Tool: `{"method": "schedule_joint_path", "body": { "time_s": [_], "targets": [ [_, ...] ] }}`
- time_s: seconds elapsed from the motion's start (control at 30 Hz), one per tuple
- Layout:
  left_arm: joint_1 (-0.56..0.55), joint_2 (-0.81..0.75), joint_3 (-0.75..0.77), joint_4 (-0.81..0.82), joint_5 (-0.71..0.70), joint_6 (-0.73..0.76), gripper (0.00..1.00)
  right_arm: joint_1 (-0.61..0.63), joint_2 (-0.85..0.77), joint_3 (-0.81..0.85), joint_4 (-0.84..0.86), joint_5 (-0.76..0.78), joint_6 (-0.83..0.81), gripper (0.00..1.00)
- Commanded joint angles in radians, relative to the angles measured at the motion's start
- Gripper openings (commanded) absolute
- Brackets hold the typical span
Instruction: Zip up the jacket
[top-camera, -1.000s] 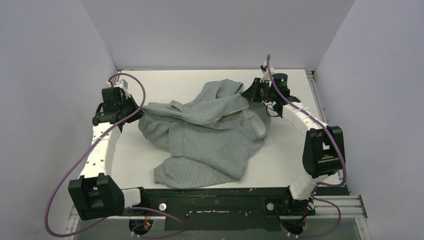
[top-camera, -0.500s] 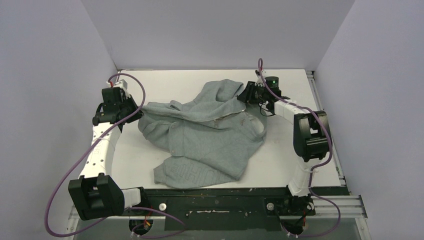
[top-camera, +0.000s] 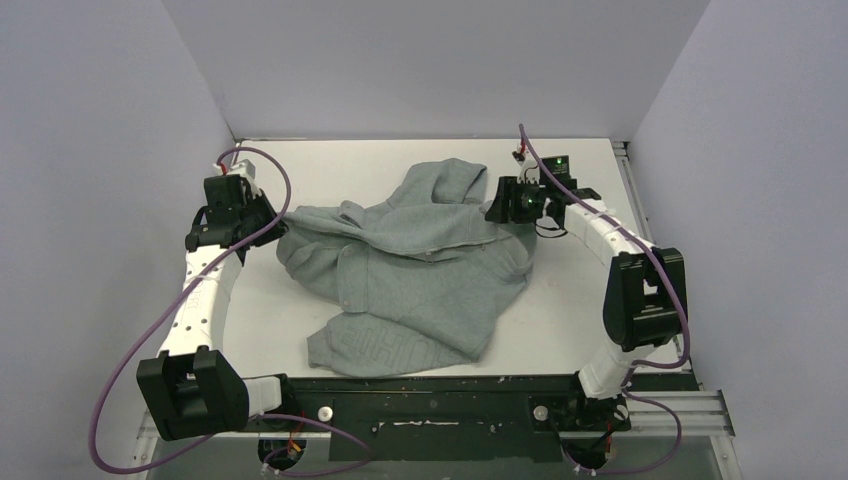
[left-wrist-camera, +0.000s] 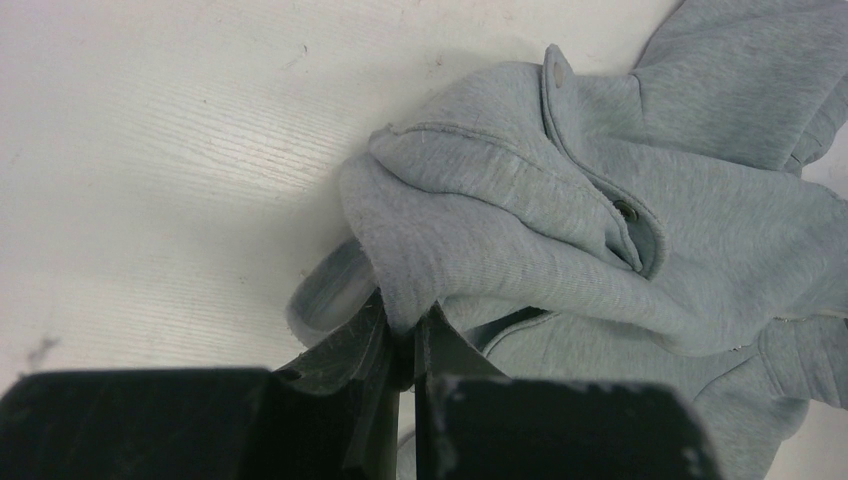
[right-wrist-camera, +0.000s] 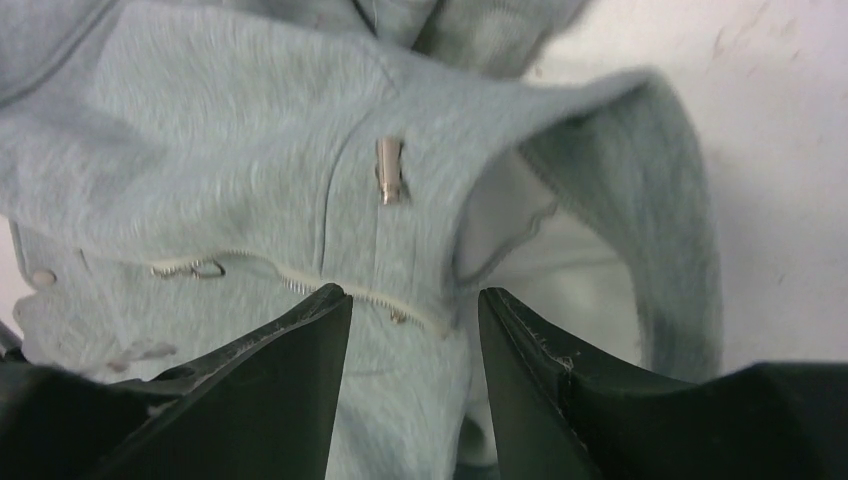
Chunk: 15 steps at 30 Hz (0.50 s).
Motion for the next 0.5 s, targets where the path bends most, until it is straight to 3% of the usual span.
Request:
{"method": "schedule_joint_path", "body": {
  "time_s": [0.0,0.17,0.47],
  "targets": [
    [0.010,-0.011,0.007,0.068,0.018,-0.014,0.00,-0.003,-0.066,-0.065,-0.064,-0.038,-0.051,0.50],
    [0.010,-0.007,0.009,0.067,0.022,-0.013,0.00,0.001,-0.034,-0.058,-0.023,-0.037,-0.052,0.45],
    [0.010,-0.015,0.012,0.065,0.023,-0.016,0.00,0.060,0.020,0.002,-0.171,0.101,-0.130,0.45]
  ]
}}
